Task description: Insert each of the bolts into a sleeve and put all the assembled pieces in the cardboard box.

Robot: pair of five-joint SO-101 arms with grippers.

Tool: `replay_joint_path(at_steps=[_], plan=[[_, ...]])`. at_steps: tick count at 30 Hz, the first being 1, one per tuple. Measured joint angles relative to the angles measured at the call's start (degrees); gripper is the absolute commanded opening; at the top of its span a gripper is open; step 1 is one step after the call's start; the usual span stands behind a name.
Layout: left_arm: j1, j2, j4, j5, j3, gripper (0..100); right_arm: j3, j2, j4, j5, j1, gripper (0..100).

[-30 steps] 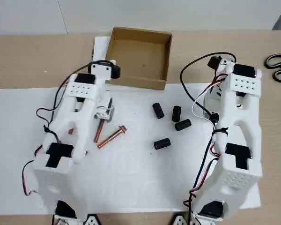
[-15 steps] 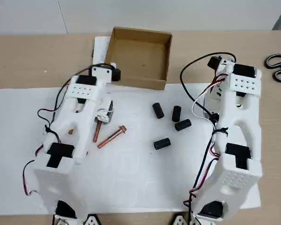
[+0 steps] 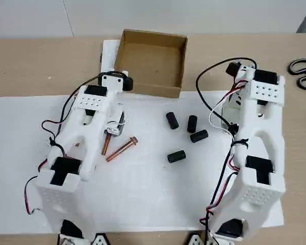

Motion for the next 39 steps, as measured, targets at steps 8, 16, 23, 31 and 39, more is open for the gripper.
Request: replay_joint_path(at_steps=[8, 16, 23, 31, 39], plan=[[0.3, 0.0, -0.5, 0.0, 0.3, 0, 0.0, 0.0, 0.0, 0.0, 0.0, 0.7], [0.2, 0.4, 2.5, 0.0, -3.8, 0, 0.0, -4.7, 2.5, 0.1, 0.0, 0.7], [0.4, 0.4, 14.1, -0.3, -19.0, 0, 0.0, -12.3, 5.9, 0.1, 0.0, 0.4], [0.4, 0.4, 21.4, -0.2, -27.3, 0, 5.7, -21.7, 6.6, 0.1, 0.0, 0.4], [1.0, -3.8, 21.7, 0.0, -27.3, 0, 15.5, -36.1, 6.7, 0.1, -2.5, 0.4]])
